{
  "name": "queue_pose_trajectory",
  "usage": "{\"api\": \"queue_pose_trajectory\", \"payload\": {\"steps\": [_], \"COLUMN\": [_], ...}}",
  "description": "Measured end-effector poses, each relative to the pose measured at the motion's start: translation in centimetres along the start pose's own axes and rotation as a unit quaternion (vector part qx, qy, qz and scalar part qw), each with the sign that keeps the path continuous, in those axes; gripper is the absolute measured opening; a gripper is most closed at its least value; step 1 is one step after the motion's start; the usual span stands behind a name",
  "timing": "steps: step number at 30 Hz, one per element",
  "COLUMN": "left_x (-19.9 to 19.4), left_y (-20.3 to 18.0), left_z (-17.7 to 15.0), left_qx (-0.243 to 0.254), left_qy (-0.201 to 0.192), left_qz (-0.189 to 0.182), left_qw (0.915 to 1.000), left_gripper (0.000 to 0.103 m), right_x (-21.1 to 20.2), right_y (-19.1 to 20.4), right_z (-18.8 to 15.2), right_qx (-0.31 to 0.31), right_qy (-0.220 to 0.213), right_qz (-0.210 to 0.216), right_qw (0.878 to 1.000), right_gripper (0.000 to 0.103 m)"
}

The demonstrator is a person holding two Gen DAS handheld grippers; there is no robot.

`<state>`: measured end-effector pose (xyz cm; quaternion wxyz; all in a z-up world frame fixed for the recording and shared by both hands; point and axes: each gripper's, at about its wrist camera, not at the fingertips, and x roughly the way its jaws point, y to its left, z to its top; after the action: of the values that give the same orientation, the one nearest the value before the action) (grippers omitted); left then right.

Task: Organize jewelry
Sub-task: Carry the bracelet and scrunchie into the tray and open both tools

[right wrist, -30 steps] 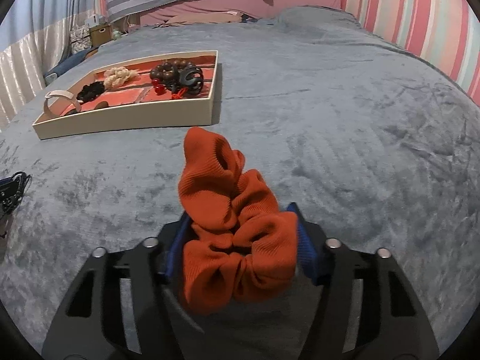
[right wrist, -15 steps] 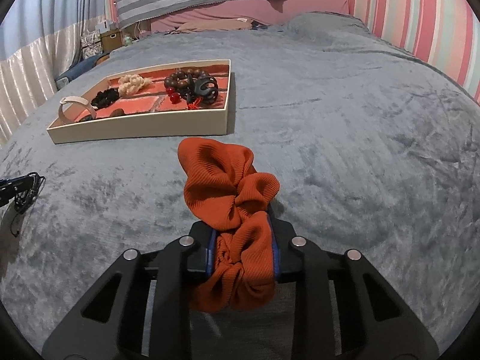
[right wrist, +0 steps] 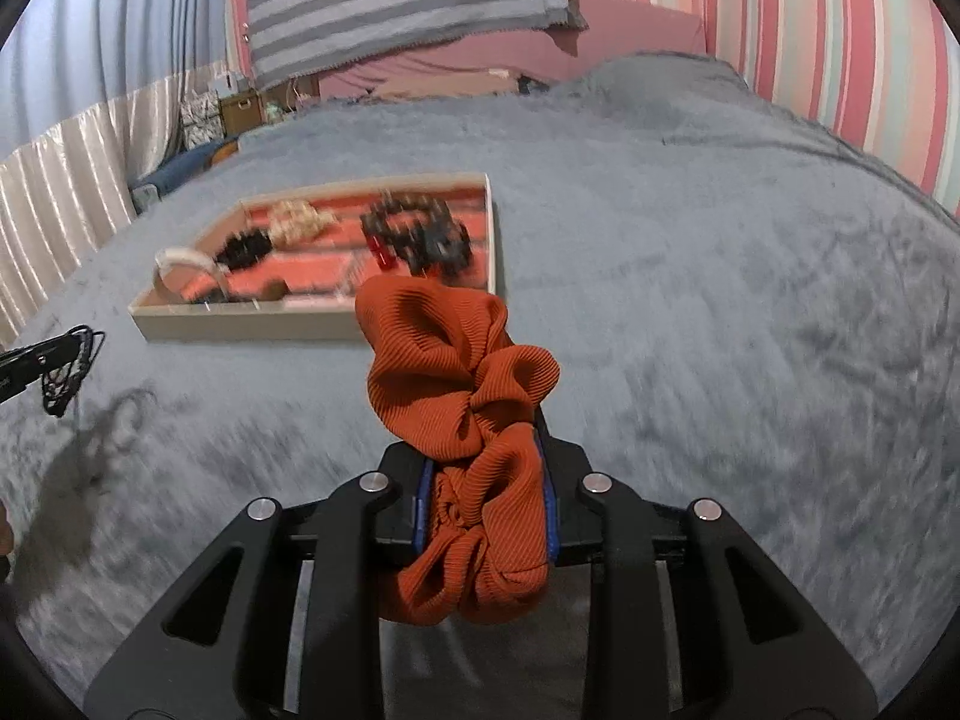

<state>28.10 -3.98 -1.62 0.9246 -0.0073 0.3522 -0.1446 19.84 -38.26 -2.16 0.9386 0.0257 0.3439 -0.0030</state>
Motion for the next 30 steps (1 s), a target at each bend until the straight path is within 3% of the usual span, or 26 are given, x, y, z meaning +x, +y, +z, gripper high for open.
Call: {"api": "queue_pose_trajectory", "payload": {"steps": [7,14,22,30], "left_x": [2.0,8.7,16.6,18.9], "left_y": [-1.5,-1.3,0.8,0.6], "left_z": [7.6,13.3,14.1,13.4], "left_qx": [0.010,0.006,-0.015,-0.011], "left_qy": [-0.035,-0.014,0.068,0.103], "left_qz": [0.015,0.040,0.047,0.056], "left_qw": [0.9992,0.9991,0.9965,0.9931], "left_gripper": [0.012,0.012,0.012,0.013], "right_x": [3.3,11.2,18.1,21.1], "right_y": [2.7,5.7,7.7,8.7], "right_z": [7.1,12.1,13.2,12.5], "right_qx": [0.002,-0.002,-0.012,-0.024], "right_qy": [-0.019,0.016,0.073,0.107], "right_qz": [0.030,0.034,0.019,0.004], "right_qw": [0.999,0.999,0.997,0.994], "right_gripper": [0.027,0.027,0.027,0.029]}}
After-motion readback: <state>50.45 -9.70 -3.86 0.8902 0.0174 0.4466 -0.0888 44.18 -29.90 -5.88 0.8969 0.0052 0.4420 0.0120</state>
